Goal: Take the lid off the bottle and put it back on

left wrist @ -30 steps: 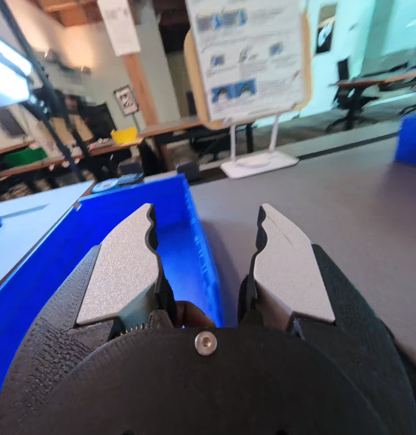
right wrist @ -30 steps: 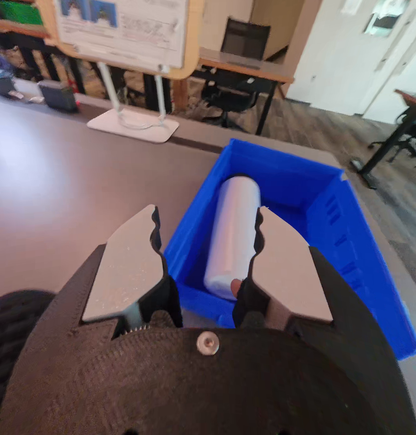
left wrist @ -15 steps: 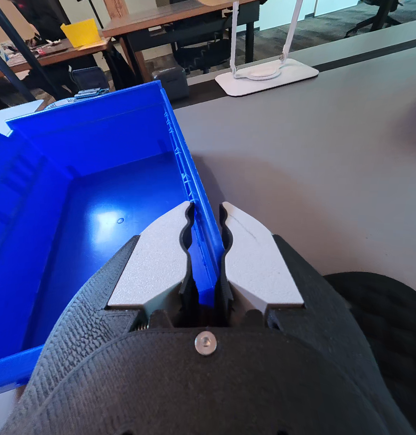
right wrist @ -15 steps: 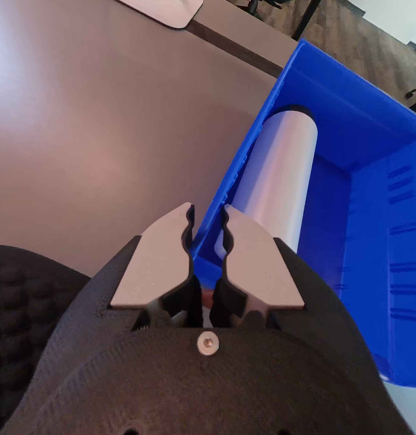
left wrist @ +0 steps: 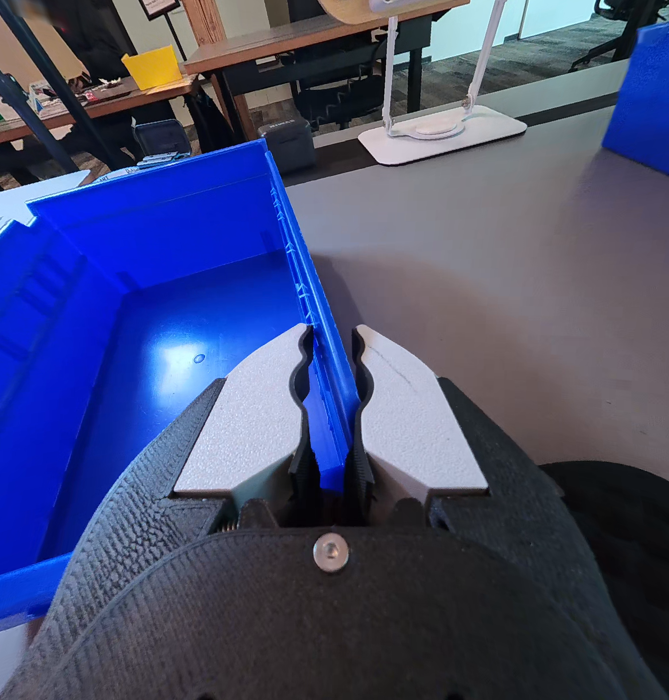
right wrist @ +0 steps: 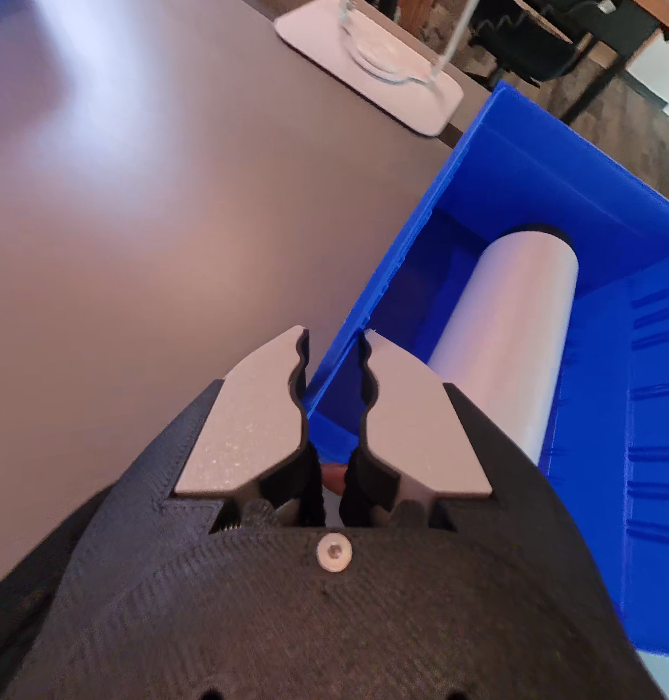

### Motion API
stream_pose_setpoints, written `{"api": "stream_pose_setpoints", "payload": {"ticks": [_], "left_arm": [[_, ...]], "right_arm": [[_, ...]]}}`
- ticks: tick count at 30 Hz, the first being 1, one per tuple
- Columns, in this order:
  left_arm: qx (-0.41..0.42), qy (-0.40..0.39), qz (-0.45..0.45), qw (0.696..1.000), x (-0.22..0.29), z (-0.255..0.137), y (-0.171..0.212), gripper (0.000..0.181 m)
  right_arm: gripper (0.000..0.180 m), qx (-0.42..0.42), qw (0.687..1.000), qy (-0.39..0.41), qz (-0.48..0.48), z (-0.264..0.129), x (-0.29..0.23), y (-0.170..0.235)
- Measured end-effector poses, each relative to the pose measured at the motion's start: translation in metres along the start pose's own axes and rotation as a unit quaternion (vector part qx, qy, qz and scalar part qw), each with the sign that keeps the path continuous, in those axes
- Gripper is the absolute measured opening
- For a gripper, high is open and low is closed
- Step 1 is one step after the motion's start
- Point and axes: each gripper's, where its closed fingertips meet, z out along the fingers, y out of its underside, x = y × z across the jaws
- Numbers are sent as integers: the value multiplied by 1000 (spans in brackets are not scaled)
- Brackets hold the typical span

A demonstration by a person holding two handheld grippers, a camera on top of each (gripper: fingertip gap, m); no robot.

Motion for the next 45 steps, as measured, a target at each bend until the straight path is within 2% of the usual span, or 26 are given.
{"api": "stream_pose_setpoints", "payload": {"ticks": [10,16,20,24,29,32,35,39,43,45], "left_arm": [[2,3,-12,1000,-2,6,-2,24],[6,18,-17,1000,0,8,-3,26],[31,23,-26,999,-2,3,-9,35],[88,20,-44,995,-16,-19,-22,40],[174,-5,-71,982,-63,-66,-36,44],[200,-62,-97,973,-107,-93,-33,46],[194,-147,-101,965,-155,-110,-17,55],[148,-198,-67,967,-197,-103,12,67],[74,-148,-58,985,-204,-73,43,69],[52,-103,-62,991,-192,-63,49,53]], "right_arm": [[32,23,988,-102,-116,34,-109,-61],[38,47,979,-153,-128,47,-174,-93],[42,63,974,-170,-136,57,-207,-113],[42,72,969,-181,-151,64,-228,-126],[41,91,958,-210,-170,67,-254,-137],[41,100,952,-225,-182,69,-268,-143],[41,109,946,-239,-191,70,-279,-148],[42,126,937,-257,-198,69,-294,-154],[43,136,933,-263,-206,70,-300,-157],[43,143,930,-267,-209,70,-302,-158]]}}
